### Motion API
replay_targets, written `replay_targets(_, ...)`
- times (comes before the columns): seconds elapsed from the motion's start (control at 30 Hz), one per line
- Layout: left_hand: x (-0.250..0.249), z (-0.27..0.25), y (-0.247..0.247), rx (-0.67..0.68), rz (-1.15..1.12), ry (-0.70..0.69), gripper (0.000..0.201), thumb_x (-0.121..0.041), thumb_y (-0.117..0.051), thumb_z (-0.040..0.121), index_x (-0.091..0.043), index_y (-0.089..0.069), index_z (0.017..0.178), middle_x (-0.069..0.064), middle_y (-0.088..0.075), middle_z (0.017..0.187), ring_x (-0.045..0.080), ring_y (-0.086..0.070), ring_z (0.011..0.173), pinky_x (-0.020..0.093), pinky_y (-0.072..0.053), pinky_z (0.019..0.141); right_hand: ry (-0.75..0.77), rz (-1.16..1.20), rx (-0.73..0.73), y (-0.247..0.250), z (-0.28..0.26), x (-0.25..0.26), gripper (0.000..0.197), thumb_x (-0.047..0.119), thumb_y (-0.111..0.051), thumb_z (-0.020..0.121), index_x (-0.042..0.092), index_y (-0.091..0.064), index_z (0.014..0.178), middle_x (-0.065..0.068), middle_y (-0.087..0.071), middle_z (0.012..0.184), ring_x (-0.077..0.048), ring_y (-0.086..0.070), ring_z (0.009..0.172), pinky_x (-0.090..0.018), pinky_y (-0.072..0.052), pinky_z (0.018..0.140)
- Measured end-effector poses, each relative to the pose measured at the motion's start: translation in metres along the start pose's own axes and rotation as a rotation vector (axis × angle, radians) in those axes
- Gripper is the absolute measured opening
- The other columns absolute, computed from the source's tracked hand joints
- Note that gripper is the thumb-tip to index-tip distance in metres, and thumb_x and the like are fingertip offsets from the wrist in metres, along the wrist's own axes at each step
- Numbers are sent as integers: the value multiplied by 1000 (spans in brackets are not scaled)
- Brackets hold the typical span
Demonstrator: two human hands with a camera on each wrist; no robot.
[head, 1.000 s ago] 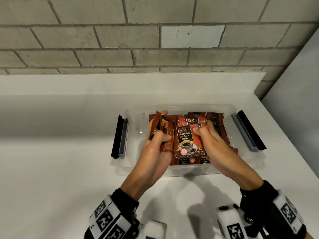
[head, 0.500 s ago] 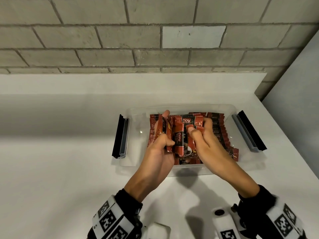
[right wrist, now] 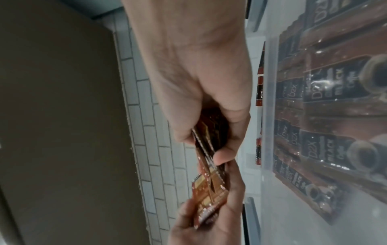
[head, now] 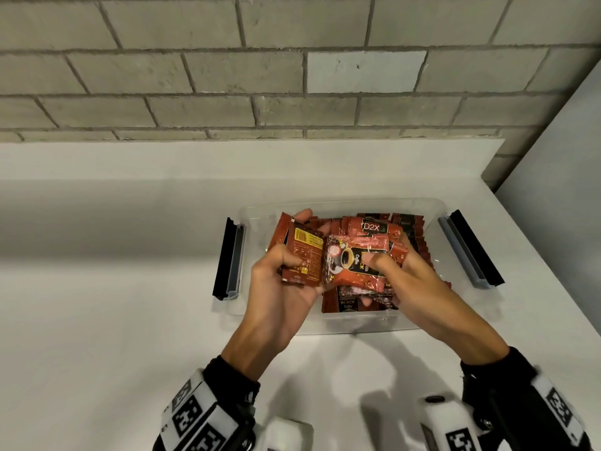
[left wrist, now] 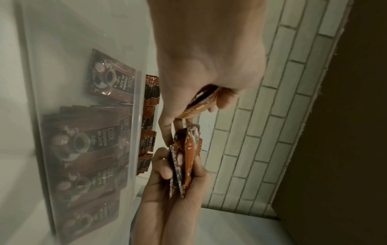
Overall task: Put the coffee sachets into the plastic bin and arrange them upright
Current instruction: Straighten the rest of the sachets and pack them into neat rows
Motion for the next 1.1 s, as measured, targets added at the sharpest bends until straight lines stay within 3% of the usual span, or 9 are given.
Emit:
replay_targets(0.1, 3, 2, 8, -94, 85, 47, 40, -3, -40, 84, -16, -60, 117, 12, -66, 111, 29, -61, 100, 35, -55, 60, 15, 17, 63, 4, 0, 2, 50, 36, -59, 85, 25, -45, 131, 13, -71, 104, -2, -66, 96, -18, -50, 76)
replay_targets(0.17, 5, 4, 11, -133, 193, 85, 32, -8, -56, 85, -17, -61, 115, 10, -69, 108, 25, -65, 94, 36, -57, 63, 19, 23, 114, 4, -1, 5, 51, 36, -60, 83, 25, -46, 131, 8, -70, 110, -8, -67, 97, -28, -53, 71)
replay_targets(0.27, 9, 5, 13, -169, 290, 89, 39, -9, -67, 81, -10, -60, 120, 13, -69, 110, 23, -69, 90, 36, -58, 70, 14, 65, 142, 5, 1, 4, 45, 37, -58, 86, 24, -50, 128, 1, -70, 108, -10, -67, 84, -27, -47, 52)
replay_targets(0.43, 14, 2, 13, -182, 338, 44, 45, 15, -62, 77, -14, -58, 111, 13, -70, 106, 25, -71, 88, 40, -58, 69, 66, 64, 6, 7, 11, -1, 52, 46, -56, 86, 13, -48, 127, -8, -71, 97, -23, -65, 77, -25, -49, 57)
replay_targets(0.6, 16, 1, 10, -200, 390, 10, 50, 20, -63, 74, -14, -55, 110, 13, -65, 106, 32, -69, 95, 46, -58, 73, 138, 119, -160, 5, 16, 2, 54, 51, -59, 78, 23, -47, 122, 4, -70, 106, -11, -67, 99, -39, -49, 95)
replay_targets(0.73, 9, 3, 8, -247, 210, -97, 49, 20, -58, 77, -20, -53, 105, 7, -59, 98, 22, -67, 85, 35, -57, 63, 176, 124, -263, 7, 13, 5, 67, 60, -58, 74, 27, -38, 129, 7, -68, 112, -9, -63, 109, -44, -43, 104)
replay_targets(0.83, 9, 6, 7, -273, 134, -176, 48, 19, -58, 78, -20, -51, 106, 10, -59, 103, 24, -68, 90, 37, -58, 69, 164, 63, -234, -1, 8, 3, 87, 65, -56, 69, 23, -27, 139, 10, -65, 117, -5, -61, 109, -35, -49, 98)
replay_targets(0.97, 15, 6, 1, -249, 165, -170, 44, 16, -58, 80, -20, -52, 104, 14, -62, 105, 21, -69, 87, 32, -56, 66, 218, 10, -204, -9, 4, 9, 69, 49, -65, 67, 25, -33, 124, 12, -66, 108, 5, -64, 95, -16, -52, 79)
replay_targets(1.1, 15, 4, -2, -186, 211, -109, 43, 8, -61, 82, -16, -53, 117, 11, -70, 102, 22, -69, 95, 39, -57, 79, 230, -26, -213, -8, 9, 12, 62, 26, -74, 75, 21, -33, 121, 11, -66, 102, 0, -67, 89, -19, -55, 66)
Point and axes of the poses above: each hand's wrist, its own z-axis towards the middle knuckle, its own y-axis out of the back of the hand, x = y × z, the point moved 4 cm from there along z, towards the middle knuckle
